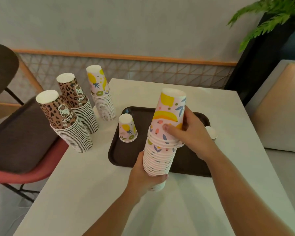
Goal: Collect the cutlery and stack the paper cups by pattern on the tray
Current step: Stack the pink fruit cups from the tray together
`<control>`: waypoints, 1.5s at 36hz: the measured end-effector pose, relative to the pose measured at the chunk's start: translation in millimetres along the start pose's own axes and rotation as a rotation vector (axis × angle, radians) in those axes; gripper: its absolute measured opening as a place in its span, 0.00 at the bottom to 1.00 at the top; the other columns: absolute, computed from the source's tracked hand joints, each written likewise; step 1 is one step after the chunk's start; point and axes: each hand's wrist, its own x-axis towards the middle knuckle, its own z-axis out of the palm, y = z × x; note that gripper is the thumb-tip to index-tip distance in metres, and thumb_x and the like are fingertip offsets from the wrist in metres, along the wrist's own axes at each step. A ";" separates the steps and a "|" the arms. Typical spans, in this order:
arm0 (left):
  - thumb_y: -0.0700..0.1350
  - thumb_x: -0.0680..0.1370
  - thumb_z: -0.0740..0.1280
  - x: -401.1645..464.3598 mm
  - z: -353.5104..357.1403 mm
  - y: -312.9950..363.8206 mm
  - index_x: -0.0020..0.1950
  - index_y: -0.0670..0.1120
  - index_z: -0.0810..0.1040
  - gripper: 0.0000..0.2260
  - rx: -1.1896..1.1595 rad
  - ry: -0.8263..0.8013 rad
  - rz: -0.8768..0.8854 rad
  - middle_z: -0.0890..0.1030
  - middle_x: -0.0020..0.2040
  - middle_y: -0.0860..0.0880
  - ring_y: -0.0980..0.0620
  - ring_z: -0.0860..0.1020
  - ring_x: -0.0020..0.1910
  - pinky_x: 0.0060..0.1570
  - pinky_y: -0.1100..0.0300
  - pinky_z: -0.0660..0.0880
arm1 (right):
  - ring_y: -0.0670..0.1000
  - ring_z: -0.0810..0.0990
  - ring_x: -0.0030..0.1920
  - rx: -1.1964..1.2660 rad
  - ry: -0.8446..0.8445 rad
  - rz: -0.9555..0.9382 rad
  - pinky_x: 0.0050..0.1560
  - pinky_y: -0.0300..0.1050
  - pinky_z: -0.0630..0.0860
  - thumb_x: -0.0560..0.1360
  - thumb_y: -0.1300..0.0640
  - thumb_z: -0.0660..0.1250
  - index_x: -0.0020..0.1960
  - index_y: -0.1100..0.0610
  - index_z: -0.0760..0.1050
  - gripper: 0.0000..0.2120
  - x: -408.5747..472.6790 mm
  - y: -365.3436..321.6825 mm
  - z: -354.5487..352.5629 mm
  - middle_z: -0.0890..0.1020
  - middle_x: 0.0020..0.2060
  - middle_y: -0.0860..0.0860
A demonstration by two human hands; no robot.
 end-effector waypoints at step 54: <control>0.40 0.62 0.80 4.6 -8.0 2.9 0.64 0.51 0.67 0.35 0.050 -0.056 -0.014 0.77 0.59 0.53 0.53 0.76 0.59 0.60 0.55 0.75 | 0.41 0.79 0.54 -0.132 0.000 0.007 0.54 0.42 0.78 0.64 0.42 0.69 0.64 0.42 0.63 0.30 -3.1 13.6 5.7 0.77 0.52 0.36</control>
